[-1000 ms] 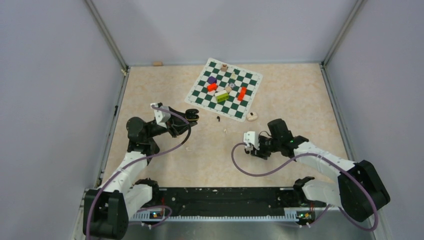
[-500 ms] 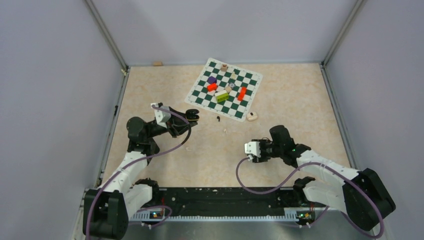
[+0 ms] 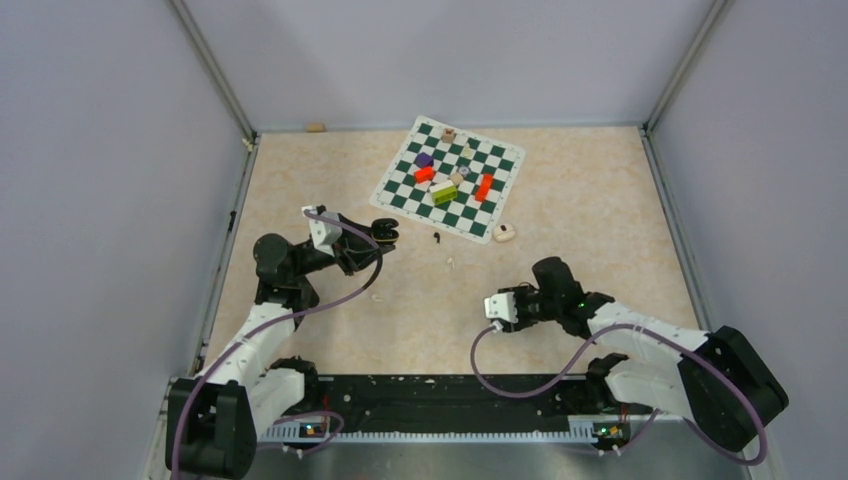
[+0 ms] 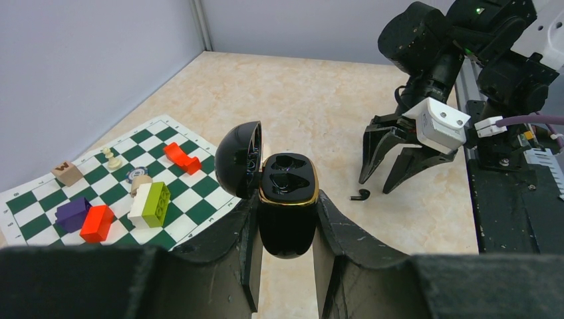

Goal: Insert the wireless bluetooth earbuds into the charging case
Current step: Pick up the earbud from the center of the board.

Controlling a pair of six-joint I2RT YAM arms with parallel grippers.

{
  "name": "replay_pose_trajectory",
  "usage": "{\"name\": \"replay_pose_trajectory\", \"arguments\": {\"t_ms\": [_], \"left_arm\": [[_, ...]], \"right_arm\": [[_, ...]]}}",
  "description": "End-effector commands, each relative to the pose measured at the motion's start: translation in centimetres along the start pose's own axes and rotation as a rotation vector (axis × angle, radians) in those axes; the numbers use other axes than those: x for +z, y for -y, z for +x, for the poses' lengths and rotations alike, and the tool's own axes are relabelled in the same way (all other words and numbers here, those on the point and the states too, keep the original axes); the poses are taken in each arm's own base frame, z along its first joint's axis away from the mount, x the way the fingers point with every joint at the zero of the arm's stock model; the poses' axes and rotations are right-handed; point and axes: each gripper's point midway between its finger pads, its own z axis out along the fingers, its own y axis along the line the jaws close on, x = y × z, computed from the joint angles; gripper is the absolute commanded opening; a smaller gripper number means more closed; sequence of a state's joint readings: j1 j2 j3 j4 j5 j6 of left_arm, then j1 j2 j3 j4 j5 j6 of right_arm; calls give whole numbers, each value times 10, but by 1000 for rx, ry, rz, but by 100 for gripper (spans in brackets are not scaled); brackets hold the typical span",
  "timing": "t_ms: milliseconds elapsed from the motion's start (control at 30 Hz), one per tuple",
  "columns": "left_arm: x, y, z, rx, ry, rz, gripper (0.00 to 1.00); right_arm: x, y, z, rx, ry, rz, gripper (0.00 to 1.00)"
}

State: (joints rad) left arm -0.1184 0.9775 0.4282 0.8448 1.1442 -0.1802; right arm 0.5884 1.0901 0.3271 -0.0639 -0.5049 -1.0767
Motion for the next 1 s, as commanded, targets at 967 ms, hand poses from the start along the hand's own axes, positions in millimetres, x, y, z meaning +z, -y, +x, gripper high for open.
{"name": "replay_pose_trajectory", "arguments": {"t_ms": [967], "left_arm": [[1, 1, -10, 51, 15, 14, 0]], "right_arm": [[17, 8, -4, -3, -20, 7, 28]]}}
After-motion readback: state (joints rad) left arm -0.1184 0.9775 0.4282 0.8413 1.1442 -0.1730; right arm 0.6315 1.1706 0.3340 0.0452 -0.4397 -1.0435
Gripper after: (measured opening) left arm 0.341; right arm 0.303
